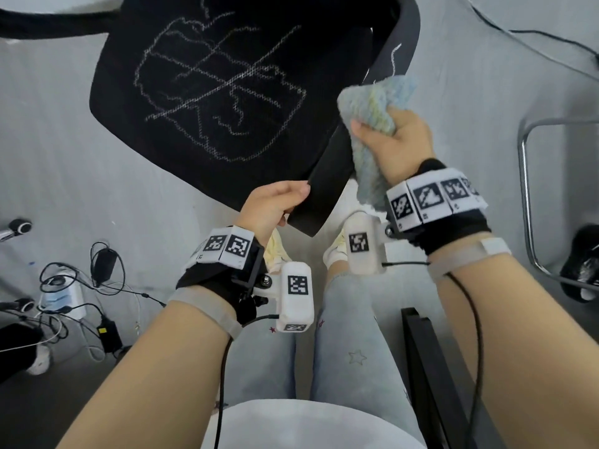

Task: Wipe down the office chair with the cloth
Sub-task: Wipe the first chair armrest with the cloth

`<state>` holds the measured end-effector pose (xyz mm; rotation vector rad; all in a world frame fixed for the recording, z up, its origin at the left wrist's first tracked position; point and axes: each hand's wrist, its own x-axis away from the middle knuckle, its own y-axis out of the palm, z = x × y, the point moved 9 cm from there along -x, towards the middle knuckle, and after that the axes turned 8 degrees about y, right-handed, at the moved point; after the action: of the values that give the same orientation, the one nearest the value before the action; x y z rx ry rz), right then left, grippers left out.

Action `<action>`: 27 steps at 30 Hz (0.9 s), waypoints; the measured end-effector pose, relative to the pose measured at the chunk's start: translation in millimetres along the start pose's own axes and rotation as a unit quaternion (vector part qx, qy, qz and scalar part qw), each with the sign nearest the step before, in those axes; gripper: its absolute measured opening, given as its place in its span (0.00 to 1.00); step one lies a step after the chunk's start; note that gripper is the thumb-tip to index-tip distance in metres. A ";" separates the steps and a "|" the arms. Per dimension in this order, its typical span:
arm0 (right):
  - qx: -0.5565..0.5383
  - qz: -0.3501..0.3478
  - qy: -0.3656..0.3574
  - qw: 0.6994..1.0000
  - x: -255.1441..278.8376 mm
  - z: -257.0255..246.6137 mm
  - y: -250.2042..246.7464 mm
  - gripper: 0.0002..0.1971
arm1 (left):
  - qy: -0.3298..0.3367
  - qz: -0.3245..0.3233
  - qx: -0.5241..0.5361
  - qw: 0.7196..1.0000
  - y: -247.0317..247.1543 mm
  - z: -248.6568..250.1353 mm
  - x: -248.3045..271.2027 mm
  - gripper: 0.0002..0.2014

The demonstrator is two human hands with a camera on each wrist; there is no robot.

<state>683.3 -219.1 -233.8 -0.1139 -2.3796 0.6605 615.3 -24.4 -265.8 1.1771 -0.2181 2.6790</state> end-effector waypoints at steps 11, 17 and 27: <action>0.086 -0.081 -0.041 0.992 56.5 11.8 42.3 0.12 | 0.058 -0.054 -0.050 0.996 9.6 45.2 -1.4 0.18; -0.067 0.035 0.058 0.995 -9.4 3.1 -13.4 0.11 | 0.020 -0.066 -0.064 0.996 -0.7 39.4 4.5 0.18; 0.033 -0.068 -0.019 0.997 46.6 12.2 32.4 0.09 | -0.018 -0.050 -0.097 0.994 -3.8 33.5 -4.7 0.13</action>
<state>636.6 -184.8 -230.8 0.0900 -2.3734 0.6811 643.1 -28.7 -246.6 1.1455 -0.4044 2.4864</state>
